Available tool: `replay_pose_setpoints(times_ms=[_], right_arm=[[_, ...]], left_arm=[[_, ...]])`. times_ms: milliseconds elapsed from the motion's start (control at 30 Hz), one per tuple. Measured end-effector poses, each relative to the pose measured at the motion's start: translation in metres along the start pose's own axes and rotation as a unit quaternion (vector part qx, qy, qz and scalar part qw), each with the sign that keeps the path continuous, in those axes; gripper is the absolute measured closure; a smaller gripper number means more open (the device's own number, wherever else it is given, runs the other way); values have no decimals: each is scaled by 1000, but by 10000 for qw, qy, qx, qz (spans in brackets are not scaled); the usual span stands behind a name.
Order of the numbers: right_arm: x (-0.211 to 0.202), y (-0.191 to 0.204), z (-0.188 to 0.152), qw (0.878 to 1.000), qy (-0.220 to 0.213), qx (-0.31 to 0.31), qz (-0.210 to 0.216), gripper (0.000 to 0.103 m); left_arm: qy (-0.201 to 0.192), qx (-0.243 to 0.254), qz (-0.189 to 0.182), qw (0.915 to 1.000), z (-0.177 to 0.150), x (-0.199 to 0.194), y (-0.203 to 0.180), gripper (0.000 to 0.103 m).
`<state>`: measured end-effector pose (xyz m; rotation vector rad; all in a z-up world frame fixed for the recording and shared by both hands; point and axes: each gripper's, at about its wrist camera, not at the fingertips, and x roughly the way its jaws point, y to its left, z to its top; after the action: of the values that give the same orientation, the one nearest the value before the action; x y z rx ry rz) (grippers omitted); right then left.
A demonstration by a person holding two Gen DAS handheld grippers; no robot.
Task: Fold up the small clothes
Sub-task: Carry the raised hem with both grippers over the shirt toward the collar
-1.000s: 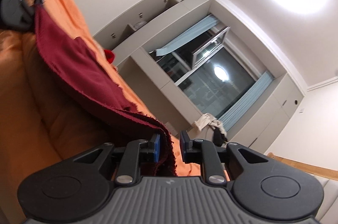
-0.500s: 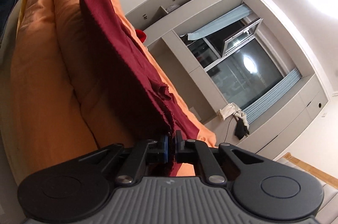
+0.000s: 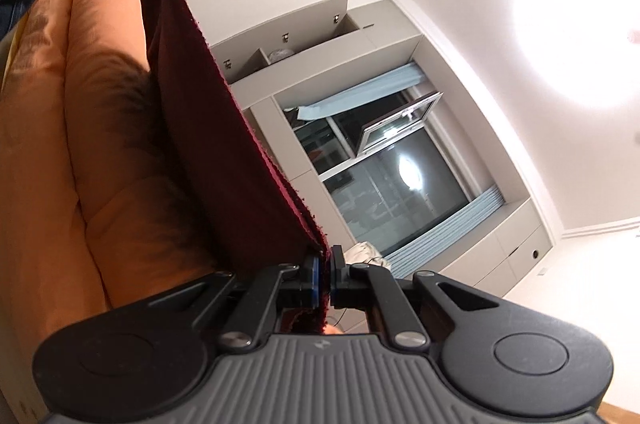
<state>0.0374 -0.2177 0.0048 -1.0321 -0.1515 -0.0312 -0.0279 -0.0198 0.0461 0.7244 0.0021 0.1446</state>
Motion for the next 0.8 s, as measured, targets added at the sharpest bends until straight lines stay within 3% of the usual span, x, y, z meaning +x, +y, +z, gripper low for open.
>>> replay_pose_setpoints(times_ms=[367,600,800], right_arm=[[-35,-48,34,9972,-347,417,-505,98],[1,-55,26,9958,-359,651,-526,98],[67,-60,18,9955,-366,743,-468,98]], left_arm=[[-475,-494,-133,9976,38,-47,51,97],[-582,-388,-52,9975,49,-12,51,97],[-607,-124,72,9981,61,49,46,96]])
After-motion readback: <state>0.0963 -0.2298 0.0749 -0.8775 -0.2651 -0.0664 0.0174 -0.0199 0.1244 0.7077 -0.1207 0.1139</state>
